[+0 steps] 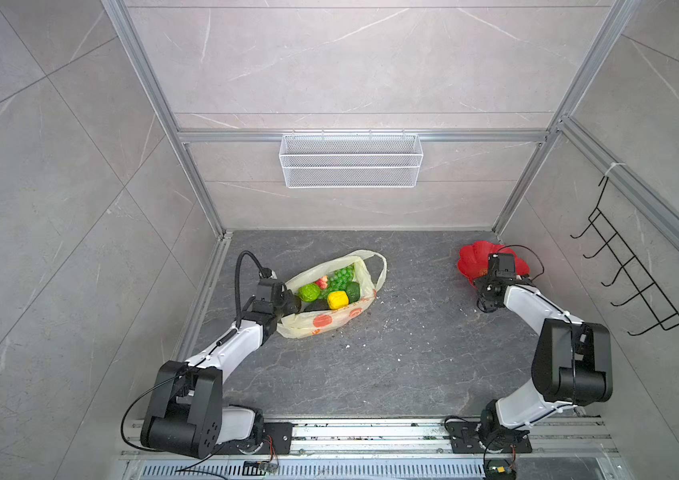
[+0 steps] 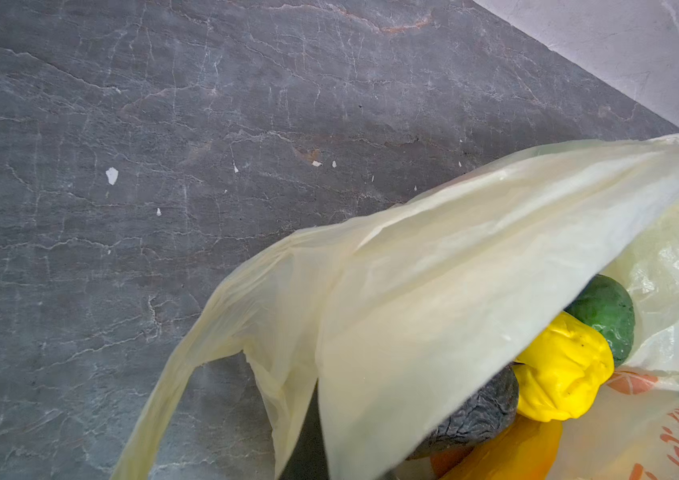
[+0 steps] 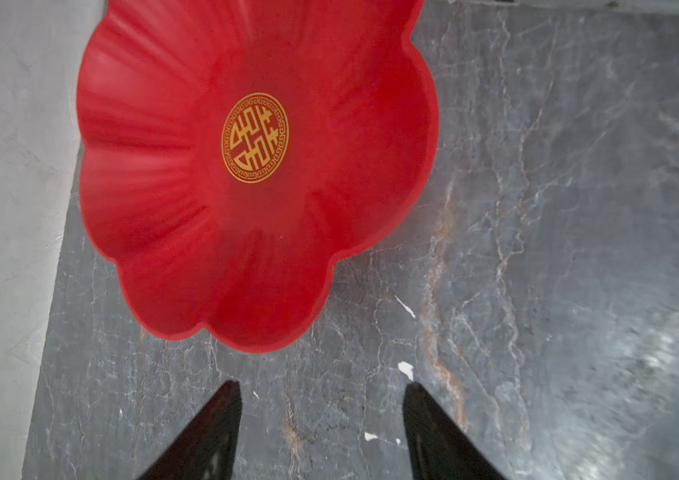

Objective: Take the fake fruits out of the plastic bag
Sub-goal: 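Release the bag rim with the right gripper and move to the red plate, then grasp the red plate rim with the right gripper and drag it beside the bag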

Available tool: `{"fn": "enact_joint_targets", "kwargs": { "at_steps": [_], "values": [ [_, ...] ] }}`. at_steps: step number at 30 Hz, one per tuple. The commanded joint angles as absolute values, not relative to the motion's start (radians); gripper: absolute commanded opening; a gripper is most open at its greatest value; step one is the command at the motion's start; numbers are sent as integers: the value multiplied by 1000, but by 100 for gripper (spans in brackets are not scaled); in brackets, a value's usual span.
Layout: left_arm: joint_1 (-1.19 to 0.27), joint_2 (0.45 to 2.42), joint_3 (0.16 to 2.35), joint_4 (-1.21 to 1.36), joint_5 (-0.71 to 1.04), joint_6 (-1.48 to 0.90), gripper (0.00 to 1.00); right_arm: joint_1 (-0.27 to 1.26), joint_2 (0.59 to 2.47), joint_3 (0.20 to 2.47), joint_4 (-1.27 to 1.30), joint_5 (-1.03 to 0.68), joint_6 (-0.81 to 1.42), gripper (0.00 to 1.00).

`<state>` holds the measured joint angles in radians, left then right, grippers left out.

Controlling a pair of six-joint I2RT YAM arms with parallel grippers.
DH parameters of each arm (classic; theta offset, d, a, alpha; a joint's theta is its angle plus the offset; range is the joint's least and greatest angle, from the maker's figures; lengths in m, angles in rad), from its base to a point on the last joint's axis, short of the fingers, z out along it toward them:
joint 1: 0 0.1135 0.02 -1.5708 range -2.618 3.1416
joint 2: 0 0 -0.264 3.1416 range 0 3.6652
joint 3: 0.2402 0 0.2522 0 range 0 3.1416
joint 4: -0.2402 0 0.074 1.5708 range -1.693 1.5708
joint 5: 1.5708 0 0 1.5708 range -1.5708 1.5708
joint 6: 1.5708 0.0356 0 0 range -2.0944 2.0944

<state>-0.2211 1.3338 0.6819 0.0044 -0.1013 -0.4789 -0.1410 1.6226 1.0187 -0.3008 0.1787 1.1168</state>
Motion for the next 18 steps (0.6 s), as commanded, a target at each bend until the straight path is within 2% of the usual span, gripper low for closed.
{"fn": "enact_joint_targets", "kwargs": {
  "at_steps": [1, 10, 18],
  "values": [
    [-225, 1313, 683, 43, -103, -459, 0, -157, 1662, 1030, -260, 148, 1190, 64],
    [-225, 1324, 682, 53, -96, -457, 0, -214, 1782, 1095, -231, 65, 1201, 62],
    [-225, 1330, 680, 60, -98, -448, 0, -232, 1858, 1145, -224, -4, 1182, 49]
  ]
}}
